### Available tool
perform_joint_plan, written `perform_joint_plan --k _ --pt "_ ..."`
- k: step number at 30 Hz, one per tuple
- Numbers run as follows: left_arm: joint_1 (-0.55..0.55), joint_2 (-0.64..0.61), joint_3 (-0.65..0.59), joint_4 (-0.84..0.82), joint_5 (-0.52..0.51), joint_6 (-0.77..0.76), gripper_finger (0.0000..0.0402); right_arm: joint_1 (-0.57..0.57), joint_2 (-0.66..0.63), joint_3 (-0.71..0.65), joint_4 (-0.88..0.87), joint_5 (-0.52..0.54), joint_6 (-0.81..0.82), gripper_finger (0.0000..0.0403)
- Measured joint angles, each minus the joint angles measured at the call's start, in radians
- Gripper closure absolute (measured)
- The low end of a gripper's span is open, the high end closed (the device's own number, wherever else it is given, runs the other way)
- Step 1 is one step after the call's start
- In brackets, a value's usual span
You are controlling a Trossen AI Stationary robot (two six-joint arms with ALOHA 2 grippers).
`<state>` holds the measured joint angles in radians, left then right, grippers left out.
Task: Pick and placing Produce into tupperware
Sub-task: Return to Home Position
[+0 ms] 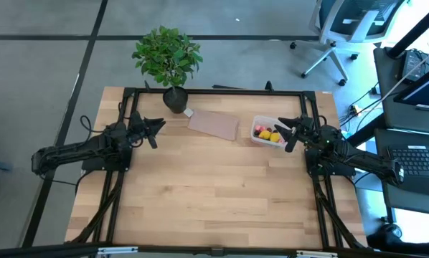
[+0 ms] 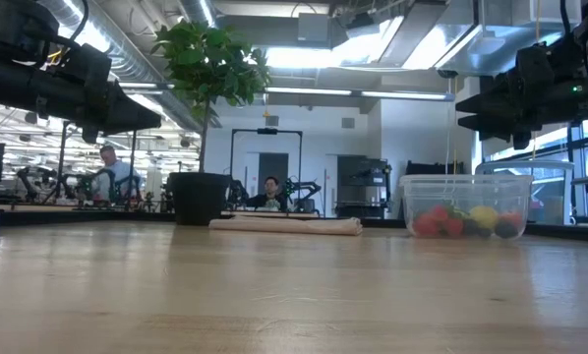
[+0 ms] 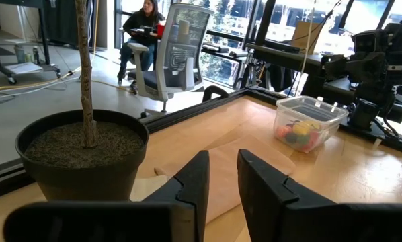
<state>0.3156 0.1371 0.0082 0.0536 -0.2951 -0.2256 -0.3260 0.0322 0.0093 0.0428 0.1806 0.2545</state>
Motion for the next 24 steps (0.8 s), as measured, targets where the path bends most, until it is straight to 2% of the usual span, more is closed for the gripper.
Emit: perform_joint_plan --k 24 --pt "0.0 0.0 0.0 0.0 0.0 0.0 0.0368 0.0 0.0 0.0 0.0 0.0 0.001 0.0189"
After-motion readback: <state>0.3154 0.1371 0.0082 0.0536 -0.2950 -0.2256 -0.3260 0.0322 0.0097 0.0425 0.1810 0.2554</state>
